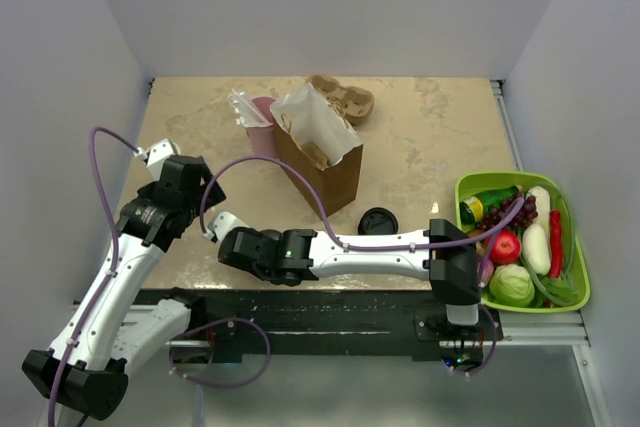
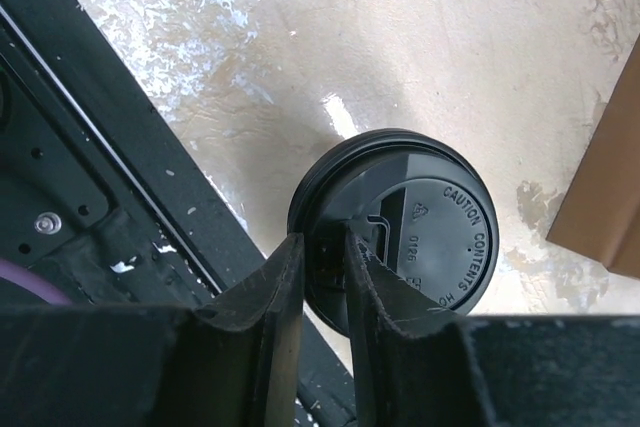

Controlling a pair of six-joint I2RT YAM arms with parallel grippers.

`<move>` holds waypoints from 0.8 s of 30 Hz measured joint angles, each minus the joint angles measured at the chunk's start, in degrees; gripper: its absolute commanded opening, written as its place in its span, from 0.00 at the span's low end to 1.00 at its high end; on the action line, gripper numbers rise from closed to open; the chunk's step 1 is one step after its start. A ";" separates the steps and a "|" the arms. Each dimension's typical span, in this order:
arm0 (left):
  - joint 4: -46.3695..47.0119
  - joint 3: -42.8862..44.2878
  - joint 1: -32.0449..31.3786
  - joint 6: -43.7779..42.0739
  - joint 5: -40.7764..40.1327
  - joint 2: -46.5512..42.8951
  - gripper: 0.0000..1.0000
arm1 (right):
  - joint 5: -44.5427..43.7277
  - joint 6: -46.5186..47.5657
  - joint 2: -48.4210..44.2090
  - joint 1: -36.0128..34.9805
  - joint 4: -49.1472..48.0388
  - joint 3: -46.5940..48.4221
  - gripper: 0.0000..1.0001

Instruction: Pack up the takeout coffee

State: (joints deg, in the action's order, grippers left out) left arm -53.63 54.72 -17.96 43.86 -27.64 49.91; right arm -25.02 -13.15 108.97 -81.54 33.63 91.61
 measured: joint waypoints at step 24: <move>0.42 0.02 0.22 -0.20 1.68 -0.63 1.00 | -1.70 -0.20 -0.72 -0.22 -0.39 -0.13 0.00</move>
State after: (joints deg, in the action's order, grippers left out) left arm -53.21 54.74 -17.74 43.66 -25.96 49.28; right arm -26.72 -13.34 108.25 -81.76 33.23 91.48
